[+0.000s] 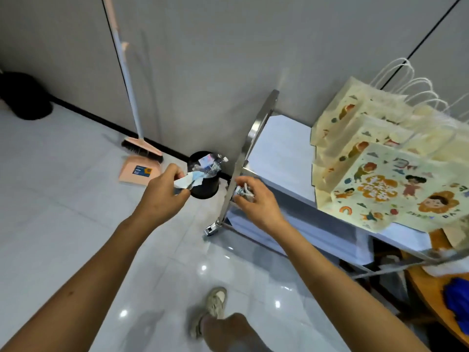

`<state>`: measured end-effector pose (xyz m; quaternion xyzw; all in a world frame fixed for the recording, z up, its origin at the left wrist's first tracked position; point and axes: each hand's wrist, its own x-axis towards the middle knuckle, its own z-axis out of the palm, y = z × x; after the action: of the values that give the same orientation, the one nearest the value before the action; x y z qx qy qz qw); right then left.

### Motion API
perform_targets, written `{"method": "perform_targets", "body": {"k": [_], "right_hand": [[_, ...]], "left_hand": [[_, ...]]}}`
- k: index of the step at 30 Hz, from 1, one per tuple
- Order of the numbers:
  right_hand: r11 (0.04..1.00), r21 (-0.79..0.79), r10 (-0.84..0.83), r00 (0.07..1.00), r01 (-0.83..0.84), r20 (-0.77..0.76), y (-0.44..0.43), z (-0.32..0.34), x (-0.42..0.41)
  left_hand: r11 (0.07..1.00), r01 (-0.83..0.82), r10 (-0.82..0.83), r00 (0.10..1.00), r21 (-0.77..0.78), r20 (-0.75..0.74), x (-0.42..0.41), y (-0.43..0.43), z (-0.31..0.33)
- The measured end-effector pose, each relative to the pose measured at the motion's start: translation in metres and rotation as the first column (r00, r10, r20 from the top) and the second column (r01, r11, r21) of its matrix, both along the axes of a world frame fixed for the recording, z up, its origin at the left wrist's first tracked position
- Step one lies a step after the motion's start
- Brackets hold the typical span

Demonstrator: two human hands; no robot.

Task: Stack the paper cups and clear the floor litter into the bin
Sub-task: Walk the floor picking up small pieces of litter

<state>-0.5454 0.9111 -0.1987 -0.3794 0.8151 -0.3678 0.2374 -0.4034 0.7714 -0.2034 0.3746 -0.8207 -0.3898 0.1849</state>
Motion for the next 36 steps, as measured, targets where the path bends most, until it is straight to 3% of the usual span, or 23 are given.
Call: {"method": "perform_targets", "body": {"k": [10,14,18,24,36], "right_hand": [[1.000,0.008,0.028,0.995,-0.029,0.092,-0.135,-0.032,-0.107],[0.999,0.029,-0.039,0.988,0.035,0.152,-0.188,-0.057,-0.133],[0.976,0.065,-0.215,0.958,0.206,0.192,-0.253,-0.110,-0.157],[0.895,0.157,-0.446,0.841,0.417,0.305,-0.345,-0.198,-0.180],[0.817,0.294,-0.570,0.774,0.496,0.275,-0.442,-0.328,-0.229]], "left_hand": [[0.993,-0.106,0.104,0.993,0.043,0.053,-0.114,-0.126,-0.020],[0.993,-0.078,0.069,0.993,0.091,0.099,-0.149,-0.184,-0.051],[0.987,-0.042,0.012,0.983,0.157,0.185,-0.195,-0.263,-0.112],[0.978,0.008,-0.058,0.970,0.209,0.235,-0.258,-0.367,-0.211],[0.895,0.251,-0.363,0.891,0.369,0.273,-0.342,-0.454,-0.369]]}}
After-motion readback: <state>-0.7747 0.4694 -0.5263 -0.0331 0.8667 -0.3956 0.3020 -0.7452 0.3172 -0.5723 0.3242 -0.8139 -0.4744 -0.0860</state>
